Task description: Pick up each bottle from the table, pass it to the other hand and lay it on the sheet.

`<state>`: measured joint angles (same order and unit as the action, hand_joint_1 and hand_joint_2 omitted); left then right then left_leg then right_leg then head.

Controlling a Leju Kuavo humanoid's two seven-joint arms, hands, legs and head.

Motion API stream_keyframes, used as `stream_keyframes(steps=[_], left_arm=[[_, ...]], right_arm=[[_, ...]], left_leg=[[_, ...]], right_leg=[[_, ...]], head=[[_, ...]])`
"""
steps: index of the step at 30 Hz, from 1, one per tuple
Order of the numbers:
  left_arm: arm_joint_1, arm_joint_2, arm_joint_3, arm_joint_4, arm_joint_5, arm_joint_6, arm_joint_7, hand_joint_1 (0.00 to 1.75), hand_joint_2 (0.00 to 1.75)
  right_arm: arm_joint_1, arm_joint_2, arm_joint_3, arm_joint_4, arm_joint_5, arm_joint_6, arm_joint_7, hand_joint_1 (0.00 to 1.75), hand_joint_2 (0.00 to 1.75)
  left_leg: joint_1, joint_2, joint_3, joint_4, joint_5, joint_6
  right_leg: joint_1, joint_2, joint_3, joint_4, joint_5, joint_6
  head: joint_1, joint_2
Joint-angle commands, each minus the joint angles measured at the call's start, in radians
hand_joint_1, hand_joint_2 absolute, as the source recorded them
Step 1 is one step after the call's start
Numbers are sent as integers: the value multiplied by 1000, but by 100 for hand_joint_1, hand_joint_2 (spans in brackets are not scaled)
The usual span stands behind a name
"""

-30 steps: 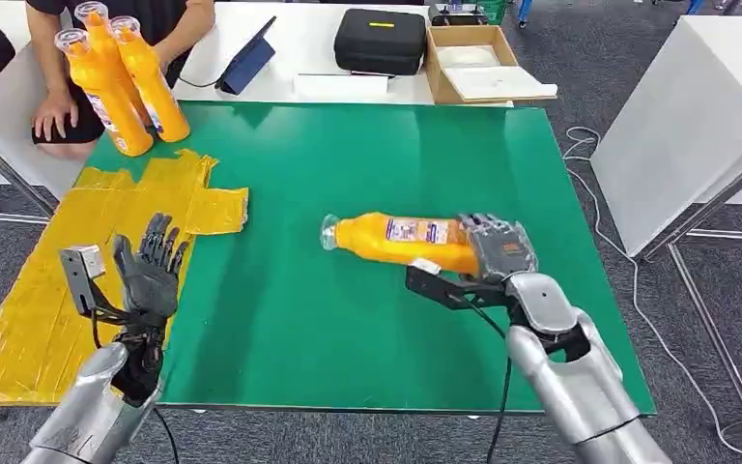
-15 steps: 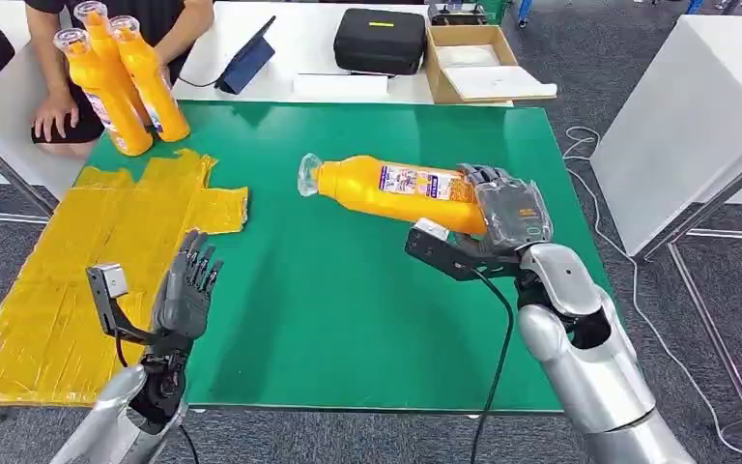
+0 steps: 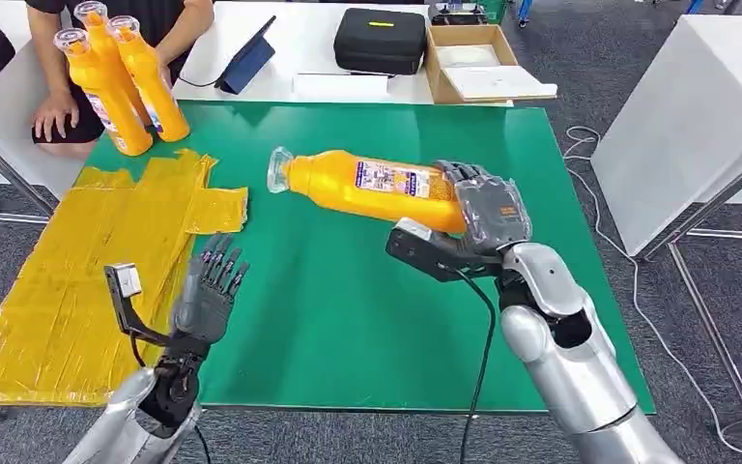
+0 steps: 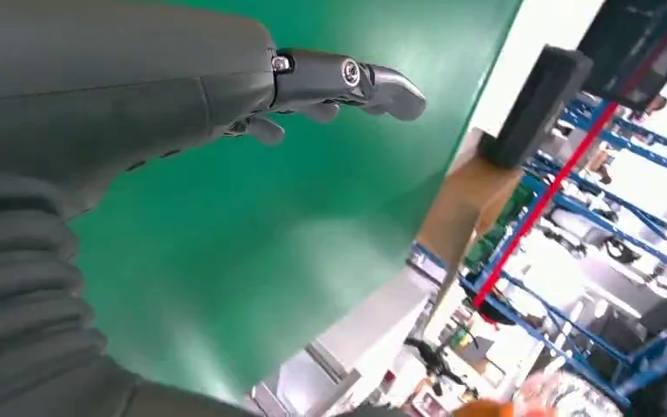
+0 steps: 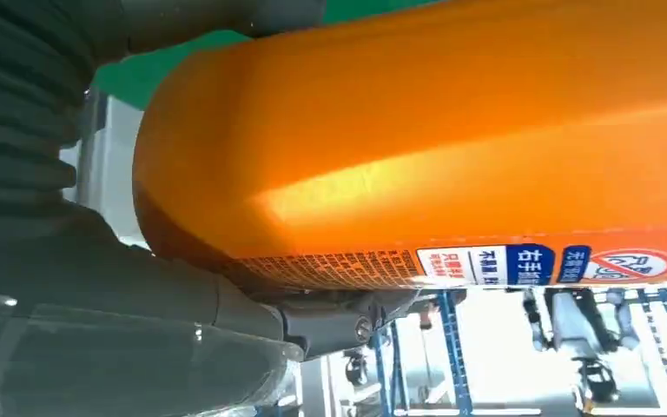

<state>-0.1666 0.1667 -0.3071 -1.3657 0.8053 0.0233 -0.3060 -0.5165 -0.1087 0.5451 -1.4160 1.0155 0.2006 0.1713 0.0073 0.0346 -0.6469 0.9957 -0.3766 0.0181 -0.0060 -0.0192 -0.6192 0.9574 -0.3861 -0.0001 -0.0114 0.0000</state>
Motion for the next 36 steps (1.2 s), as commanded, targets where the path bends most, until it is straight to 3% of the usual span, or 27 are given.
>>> stream_keyframes(steps=[1,8,21,31,36], left_arm=[[-86,-50,-79,-17,20,37,9,0,175],[-70,-77,-70,-79,22,76,8,0,175],[-59,-110,-71,-126,12,93,23,0,175],[-38,-180,-46,-214,-5,126,44,0,175],[-39,-200,-25,-231,-37,150,45,0,175]], right_arm=[[-92,138,101,190,-74,-47,4,175,175],[-95,225,125,236,-109,-23,36,175,175],[-97,245,117,303,-117,-23,37,175,175],[-105,299,112,415,-121,-7,8,175,175],[-109,343,171,436,-99,8,9,175,175]], left_leg=[[-1,-2,6,0,-3,-2],[-1,-1,6,0,-3,-2],[-1,-3,7,0,-3,-2],[0,-1,2,0,-1,-1],[-2,-3,8,1,-4,-2]], right_leg=[[-2,3,5,2,-3,-1],[-1,3,5,1,-3,-1],[-2,2,6,1,-4,-1],[-1,1,2,0,-1,0],[-3,2,7,3,-5,-1]], head=[[0,0],[0,0],[0,0],[0,0],[0,0]])
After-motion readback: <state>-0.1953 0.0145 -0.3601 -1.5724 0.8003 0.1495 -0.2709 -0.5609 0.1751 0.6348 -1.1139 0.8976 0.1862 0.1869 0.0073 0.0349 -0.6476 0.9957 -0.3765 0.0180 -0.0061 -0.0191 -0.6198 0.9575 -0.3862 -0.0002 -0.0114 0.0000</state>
